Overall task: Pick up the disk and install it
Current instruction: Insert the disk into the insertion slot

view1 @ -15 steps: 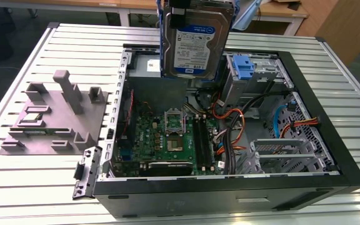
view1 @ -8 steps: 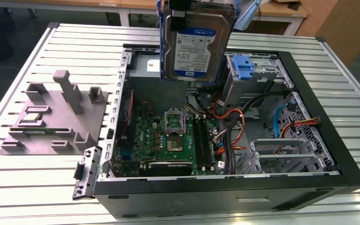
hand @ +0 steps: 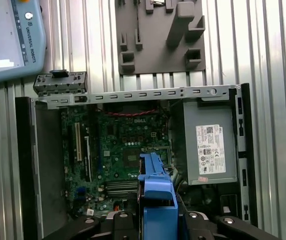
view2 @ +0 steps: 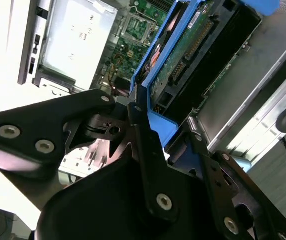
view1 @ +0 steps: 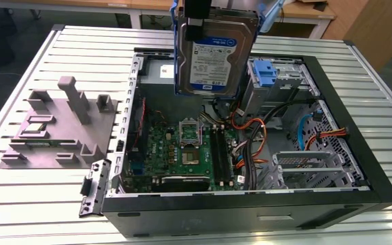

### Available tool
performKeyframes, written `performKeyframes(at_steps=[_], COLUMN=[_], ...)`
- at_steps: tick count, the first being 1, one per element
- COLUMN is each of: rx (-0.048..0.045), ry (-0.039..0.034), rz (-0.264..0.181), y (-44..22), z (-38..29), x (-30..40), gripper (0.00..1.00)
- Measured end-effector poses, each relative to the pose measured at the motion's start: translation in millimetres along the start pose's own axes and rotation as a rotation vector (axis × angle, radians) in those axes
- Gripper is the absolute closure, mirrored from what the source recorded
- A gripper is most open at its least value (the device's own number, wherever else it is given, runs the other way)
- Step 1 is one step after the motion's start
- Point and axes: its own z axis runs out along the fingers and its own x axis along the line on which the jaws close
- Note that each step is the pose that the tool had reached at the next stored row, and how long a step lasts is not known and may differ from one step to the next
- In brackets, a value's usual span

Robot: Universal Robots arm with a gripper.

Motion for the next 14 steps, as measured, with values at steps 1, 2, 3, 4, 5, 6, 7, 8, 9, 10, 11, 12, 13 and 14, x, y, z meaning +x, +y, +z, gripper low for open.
performKeyframes(at_steps=[1, 2, 3, 4, 5, 6, 7, 8, 9, 10, 11, 12, 13, 14], rx=[0.0001, 0.0001, 0.0001, 0.0002, 0.0003, 0.0004, 0.0005, 0.0006, 0.0006, 0.0006, 0.0007, 0.0007, 0.0008, 0.0009], ry=[0.0005, 0.0013, 0.0023, 0.0034, 0.0048, 0.0059, 0.0067, 0.0072, 0.0076, 0.0076, 0.0076, 0.0077, 0.0076, 0.0076], rz=[0.000, 0.000, 0.000, 0.000, 0.000, 0.000, 0.000, 0.000, 0.000, 0.000, 0.000, 0.000, 0.000, 0.000], y=[-0.2, -0.3, -0.5, -0.6, -0.8, -1.0, -1.3, -1.9, -2.6, -3.6, -4.9, -6.6, -8.8, -11.3], z=[0.1, 0.0, 0.0, 0.0, 0.0, 0.0, 0.1, 0.4, 0.5, 0.7, 0.9, 1.0, 1.1, 1.2], x=[1.9, 3.7, 5.6, 7.1, 8.5, 9.9, 10.9, 11.3, 11.4, 11.4, 11.4, 11.2, 11.0, 10.8], gripper=[0.64, 0.64, 0.64, 0.64, 0.64, 0.64, 0.64, 0.64, 0.64, 0.64, 0.64, 0.64, 0.64, 0.64])
